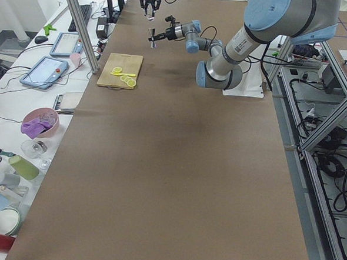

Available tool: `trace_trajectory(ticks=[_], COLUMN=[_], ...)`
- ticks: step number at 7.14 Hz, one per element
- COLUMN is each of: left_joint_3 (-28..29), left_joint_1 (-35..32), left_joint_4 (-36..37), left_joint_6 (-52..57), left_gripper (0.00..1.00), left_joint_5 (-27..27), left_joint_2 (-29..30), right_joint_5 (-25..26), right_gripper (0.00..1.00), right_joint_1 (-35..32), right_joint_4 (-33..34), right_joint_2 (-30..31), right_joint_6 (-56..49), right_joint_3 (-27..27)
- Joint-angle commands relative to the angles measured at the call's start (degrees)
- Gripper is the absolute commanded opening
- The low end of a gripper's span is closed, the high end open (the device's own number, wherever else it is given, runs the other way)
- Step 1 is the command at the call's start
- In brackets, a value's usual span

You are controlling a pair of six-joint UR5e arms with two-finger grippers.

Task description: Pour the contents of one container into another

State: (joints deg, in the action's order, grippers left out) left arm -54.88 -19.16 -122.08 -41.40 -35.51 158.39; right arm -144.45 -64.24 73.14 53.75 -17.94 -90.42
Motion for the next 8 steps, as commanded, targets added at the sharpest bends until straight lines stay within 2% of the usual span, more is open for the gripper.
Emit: trace_trajectory(ticks=[1,4,7,8], left_joint_3=[0.04,-0.05,0.03,-0.05], left_joint_1=[0.00,0.00,0.00,0.00], left_joint_4=[0.00,0.00,0.00,0.00], left_joint_6=[0.00,0.00,0.00,0.00], left_gripper=[0.00,0.00,0.00,0.00], left_joint_5=[0.01,0.01,0.01,0.01], left_joint_2=[-0.09,-0.18,-0.10,-0.10], right_joint_5=[1.45,2.41,4.33,4.52], right_gripper=[0.00,0.00,0.00,0.00], right_joint_1=[-0.18,0.25,0.26,0.61], right_joint_4=[3.74,7.70,16.83,17.73], right_joint_2=[0.13,-0.04,-0.66,-0.75], right_joint_6=[-5.86,-7.97,-13.33,-13.43], right_joint_3=[-1.15,-2.04,-5.36,-5.90])
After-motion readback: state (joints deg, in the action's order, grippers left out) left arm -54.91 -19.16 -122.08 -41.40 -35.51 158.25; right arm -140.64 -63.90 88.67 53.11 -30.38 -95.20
